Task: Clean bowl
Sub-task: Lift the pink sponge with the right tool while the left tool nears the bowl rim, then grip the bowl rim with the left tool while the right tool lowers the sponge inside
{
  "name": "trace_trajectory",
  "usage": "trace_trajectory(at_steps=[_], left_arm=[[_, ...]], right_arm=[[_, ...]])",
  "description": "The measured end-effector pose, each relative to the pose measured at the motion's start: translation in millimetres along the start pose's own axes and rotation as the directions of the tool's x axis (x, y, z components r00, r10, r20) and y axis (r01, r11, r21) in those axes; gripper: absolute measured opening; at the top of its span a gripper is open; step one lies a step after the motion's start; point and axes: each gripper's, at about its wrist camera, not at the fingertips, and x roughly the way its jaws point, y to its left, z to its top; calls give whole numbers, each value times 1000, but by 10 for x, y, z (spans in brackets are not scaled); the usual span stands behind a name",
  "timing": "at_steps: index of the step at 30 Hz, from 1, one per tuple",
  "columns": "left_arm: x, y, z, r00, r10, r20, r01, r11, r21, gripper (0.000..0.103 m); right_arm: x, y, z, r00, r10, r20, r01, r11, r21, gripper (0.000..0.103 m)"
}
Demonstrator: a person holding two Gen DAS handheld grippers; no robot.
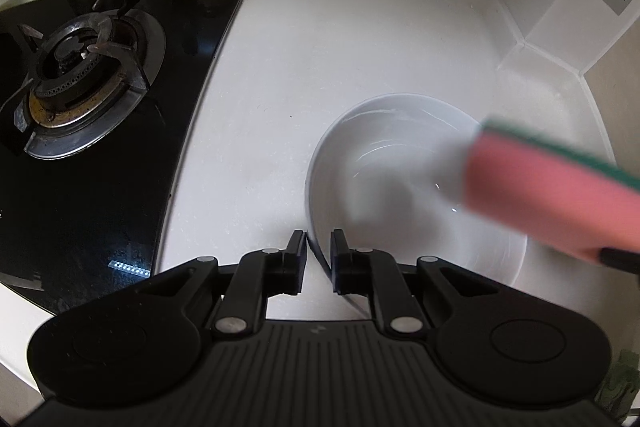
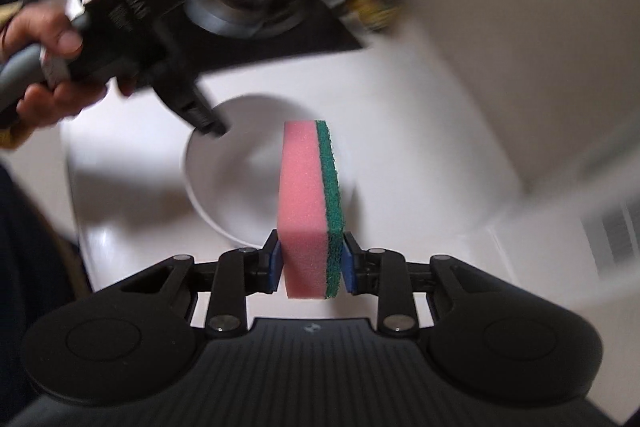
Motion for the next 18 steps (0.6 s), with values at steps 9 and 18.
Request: trace_trajectory(at_steps=[9, 18], left_arm=[[10, 45, -7, 1000, -22, 4, 22, 1000, -16, 13], [22, 53, -5, 1000, -26, 5, 26, 1000, 1, 13]], right_arm=[[612, -129, 624, 945, 104, -309, -139, 986, -93, 25], [634, -323, 840, 970, 133, -205, -139, 990, -17, 25]])
